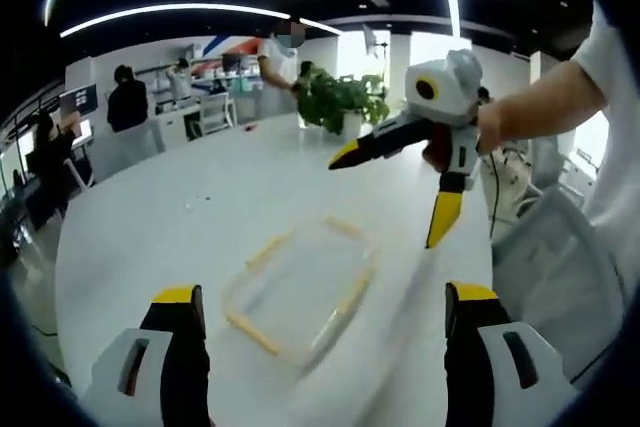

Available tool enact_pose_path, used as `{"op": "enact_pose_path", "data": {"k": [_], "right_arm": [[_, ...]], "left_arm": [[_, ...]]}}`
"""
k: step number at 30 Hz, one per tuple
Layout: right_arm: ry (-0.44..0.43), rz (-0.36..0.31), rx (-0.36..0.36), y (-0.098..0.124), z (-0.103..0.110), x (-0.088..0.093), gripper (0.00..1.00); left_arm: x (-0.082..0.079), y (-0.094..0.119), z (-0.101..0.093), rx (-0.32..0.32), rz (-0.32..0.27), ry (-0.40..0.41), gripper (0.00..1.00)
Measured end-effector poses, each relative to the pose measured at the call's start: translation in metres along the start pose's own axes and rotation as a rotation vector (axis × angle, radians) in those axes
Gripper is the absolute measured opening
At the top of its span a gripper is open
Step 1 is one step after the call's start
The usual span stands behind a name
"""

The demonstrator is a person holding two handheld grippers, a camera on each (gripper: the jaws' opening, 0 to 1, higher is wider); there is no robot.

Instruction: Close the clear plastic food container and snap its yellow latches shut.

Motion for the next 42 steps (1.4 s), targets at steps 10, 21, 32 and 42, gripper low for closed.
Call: {"op": "enact_pose_path", "data": {"k": [10, 21, 32, 42], "right_arm": [[-0.004, -0.009, 0.013, 0.022, 0.014, 0.003, 0.99], [-0.07, -0.021, 0.016, 0.043, 0.038, 0.016, 0.99], [-0.105, -0.04, 0.009, 0.059, 0.062, 0.021, 0.99], [-0.131, -0.054, 0.024, 0.078, 0.083, 0.031, 0.99]], "left_arm": [[0.004, 0.013, -0.015, -0.044, 0.019, 0.034, 0.97], [0.006, 0.028, -0.042, -0.075, 0.004, 0.084, 0.96], [0.015, 0.04, -0.064, -0.098, -0.006, 0.104, 0.95], [0.023, 0.047, -0.082, -0.108, -0.005, 0.153, 0.99]]}}
Point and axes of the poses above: the point that each gripper's makers call its tool centre point, and the gripper's own axes: y roughly backward along the fingers, z roughly to its left, x roughly out of its underside, the point moved 7 cm from there along y, roughly backward along the fingers, and after that the axes turned 6 degrees about x, right-handed, at the moved point
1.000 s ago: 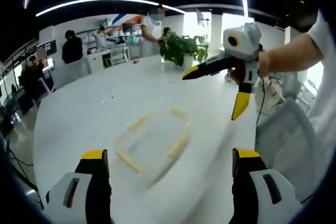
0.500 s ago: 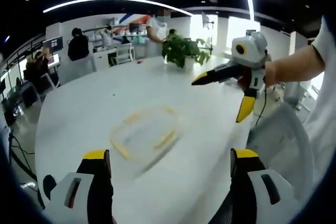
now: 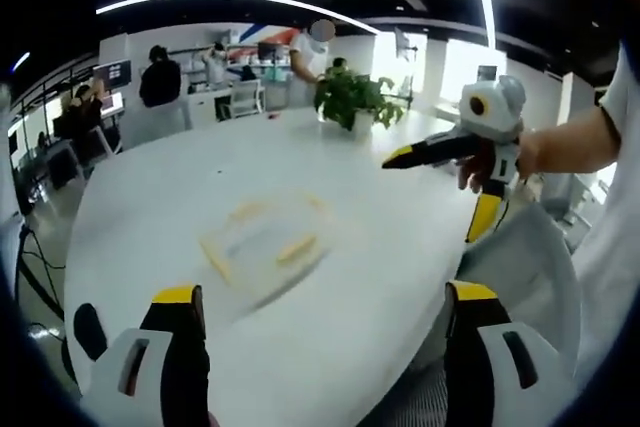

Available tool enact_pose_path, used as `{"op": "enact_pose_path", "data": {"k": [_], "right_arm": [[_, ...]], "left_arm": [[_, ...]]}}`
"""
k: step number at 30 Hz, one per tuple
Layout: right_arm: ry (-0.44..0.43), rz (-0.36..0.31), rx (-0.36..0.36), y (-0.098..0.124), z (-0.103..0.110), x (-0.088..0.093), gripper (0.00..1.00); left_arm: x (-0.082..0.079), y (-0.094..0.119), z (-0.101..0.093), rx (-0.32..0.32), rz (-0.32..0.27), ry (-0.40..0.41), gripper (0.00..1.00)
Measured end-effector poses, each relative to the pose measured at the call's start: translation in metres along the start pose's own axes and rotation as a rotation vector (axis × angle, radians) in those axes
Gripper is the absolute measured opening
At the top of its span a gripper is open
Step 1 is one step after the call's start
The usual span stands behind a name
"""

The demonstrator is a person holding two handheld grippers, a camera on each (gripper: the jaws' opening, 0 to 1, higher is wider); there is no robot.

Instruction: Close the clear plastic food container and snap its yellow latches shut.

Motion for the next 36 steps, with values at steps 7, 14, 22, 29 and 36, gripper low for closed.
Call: {"op": "enact_pose_path", "data": {"k": [7, 14, 22, 29, 36], "right_arm": [[-0.028, 0.008, 0.012, 0.014, 0.008, 0.011, 0.99], [-0.044, 0.025, 0.017, 0.027, 0.011, 0.023, 0.99], [-0.07, 0.04, 0.015, 0.034, 0.018, 0.037, 0.99], [-0.09, 0.035, 0.019, 0.039, 0.024, 0.041, 0.99], [-0.098, 0.025, 0.029, 0.041, 0.023, 0.04, 0.99]], "left_arm": [[0.014, 0.006, -0.014, 0.004, 0.01, 0.021, 0.99], [0.024, 0.01, -0.026, 0.008, 0.015, 0.027, 0.99], [0.029, 0.009, -0.03, -0.004, 0.001, 0.037, 0.98], [0.034, 0.007, -0.036, -0.005, 0.005, 0.034, 0.98], [0.039, 0.007, -0.038, -0.006, 0.013, 0.039, 0.96]]}}
Point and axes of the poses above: the point that each gripper's makers call its tool centre point, and the gripper's own axes: y roughly backward along the fingers, z roughly to its left, x roughly out of its underside, the point moved 7 cm from there along y, roughly backward along the fingers, and after that the axes turned 6 degrees about x, right-handed, at the moved point
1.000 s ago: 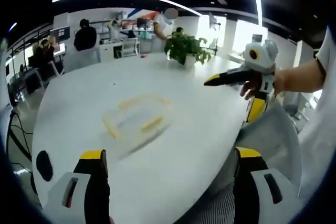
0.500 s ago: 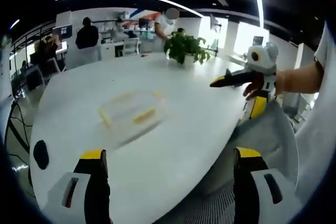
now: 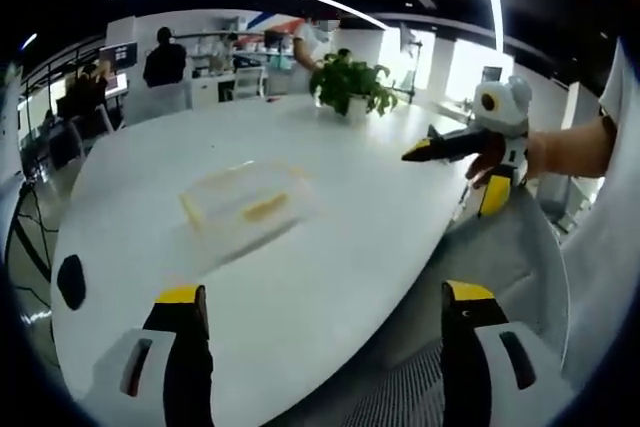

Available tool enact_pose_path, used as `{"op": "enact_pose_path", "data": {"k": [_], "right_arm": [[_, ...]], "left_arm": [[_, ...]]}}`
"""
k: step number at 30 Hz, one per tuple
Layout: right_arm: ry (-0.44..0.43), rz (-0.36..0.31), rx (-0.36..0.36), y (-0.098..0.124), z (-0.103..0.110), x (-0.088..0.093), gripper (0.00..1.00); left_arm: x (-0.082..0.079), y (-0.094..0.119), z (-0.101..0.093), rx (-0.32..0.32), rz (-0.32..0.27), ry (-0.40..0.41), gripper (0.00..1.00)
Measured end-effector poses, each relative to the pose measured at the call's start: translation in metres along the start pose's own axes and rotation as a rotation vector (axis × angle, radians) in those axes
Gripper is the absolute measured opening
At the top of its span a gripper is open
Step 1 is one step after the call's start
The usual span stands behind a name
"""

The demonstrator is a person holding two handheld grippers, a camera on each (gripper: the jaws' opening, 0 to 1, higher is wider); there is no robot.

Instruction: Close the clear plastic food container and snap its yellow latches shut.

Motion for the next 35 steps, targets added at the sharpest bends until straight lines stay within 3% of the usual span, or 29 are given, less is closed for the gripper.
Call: {"op": "enact_pose_path", "data": {"k": [17, 35], "right_arm": [[0.005, 0.0, 0.006, -0.0006, 0.0024, 0.0016, 0.99], [0.006, 0.01, 0.002, -0.0014, 0.0036, 0.0046, 0.95]], "left_arm": [[0.0018, 0.0052, -0.0013, -0.023, -0.038, 0.031, 0.93], [0.0022, 0.0025, -0.005, -0.025, -0.029, 0.001, 0.91]]}}
Point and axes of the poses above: the point that each gripper's makers call its tool centre point, and the gripper's own axes: y roughly backward along the fingers, z roughly to its left, x roughly out of its underside, the point moved 7 cm from there along y, roughly backward along the fingers, and after that the axes turned 6 degrees about x, right-handed, at the moved point
